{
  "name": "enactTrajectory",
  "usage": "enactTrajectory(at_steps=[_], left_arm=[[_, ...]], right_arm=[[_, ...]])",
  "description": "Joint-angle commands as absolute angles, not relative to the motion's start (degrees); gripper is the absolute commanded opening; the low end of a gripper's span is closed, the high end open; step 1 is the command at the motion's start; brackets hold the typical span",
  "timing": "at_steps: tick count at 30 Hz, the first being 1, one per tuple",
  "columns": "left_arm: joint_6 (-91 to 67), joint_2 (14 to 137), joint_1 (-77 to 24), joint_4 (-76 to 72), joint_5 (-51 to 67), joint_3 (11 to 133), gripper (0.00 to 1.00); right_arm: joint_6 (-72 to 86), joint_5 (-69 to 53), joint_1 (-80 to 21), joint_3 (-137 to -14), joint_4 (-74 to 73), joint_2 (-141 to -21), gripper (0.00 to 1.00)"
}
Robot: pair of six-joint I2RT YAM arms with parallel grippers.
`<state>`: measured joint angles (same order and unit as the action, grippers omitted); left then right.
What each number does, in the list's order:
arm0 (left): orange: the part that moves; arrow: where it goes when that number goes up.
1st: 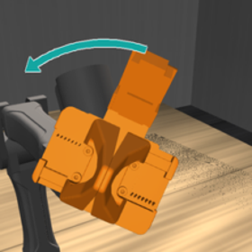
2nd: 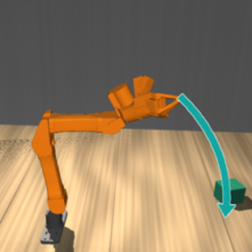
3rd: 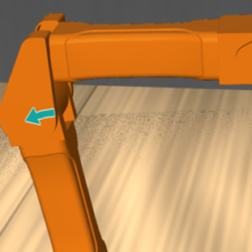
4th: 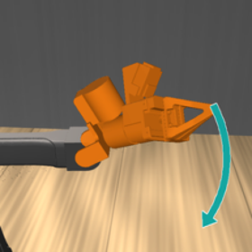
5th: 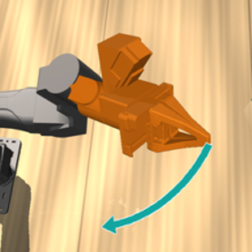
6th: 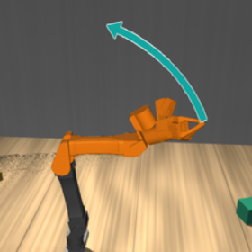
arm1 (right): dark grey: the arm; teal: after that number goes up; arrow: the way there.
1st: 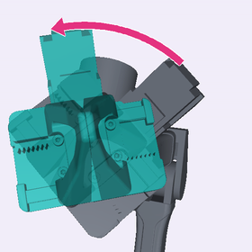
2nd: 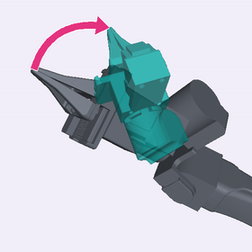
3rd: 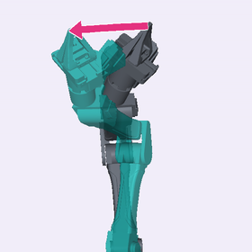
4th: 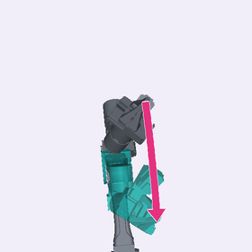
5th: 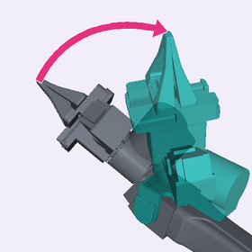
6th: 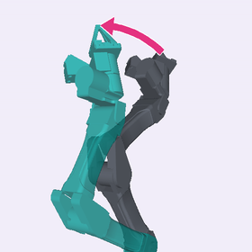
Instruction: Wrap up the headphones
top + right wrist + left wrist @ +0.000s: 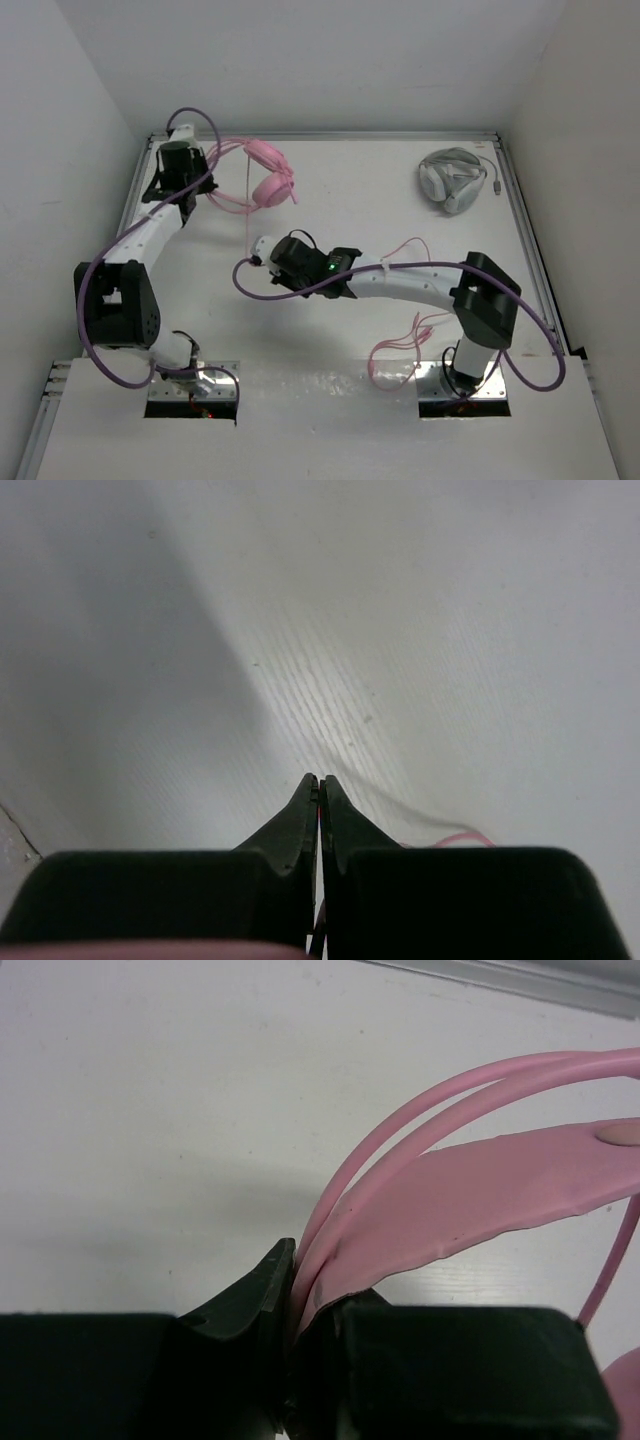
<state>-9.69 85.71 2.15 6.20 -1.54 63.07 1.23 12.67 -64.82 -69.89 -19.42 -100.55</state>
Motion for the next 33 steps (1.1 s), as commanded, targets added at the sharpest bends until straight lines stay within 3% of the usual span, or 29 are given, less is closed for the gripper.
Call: enactTrajectory(at_steps=[1, 11, 24, 33], left_arm=[[0.1, 82.7, -1.9, -4.8, -10.0, 62.0, 0.00], [22.1, 82.2, -17.2, -2.6, -19.3, 60.3, 0.00], [22.9, 81.3, -18.5, 8.9, -9.3, 63.3, 0.00], [21.4, 81.5, -19.2, 13.4, -0.6, 64.9, 0.00]], right_arm=[[-0.4, 15.6, -66.1, -72.4, -22.2, -93.7, 0.00], [-2.8, 30.9, -64.1, -81.0, -30.7, -91.7, 0.00], [-6.5, 30.7, -49.2, -82.4, -23.4, -90.3, 0.00], [-9.3, 27.2, -45.5, -95.6, -21.9, -95.9, 0.00]])
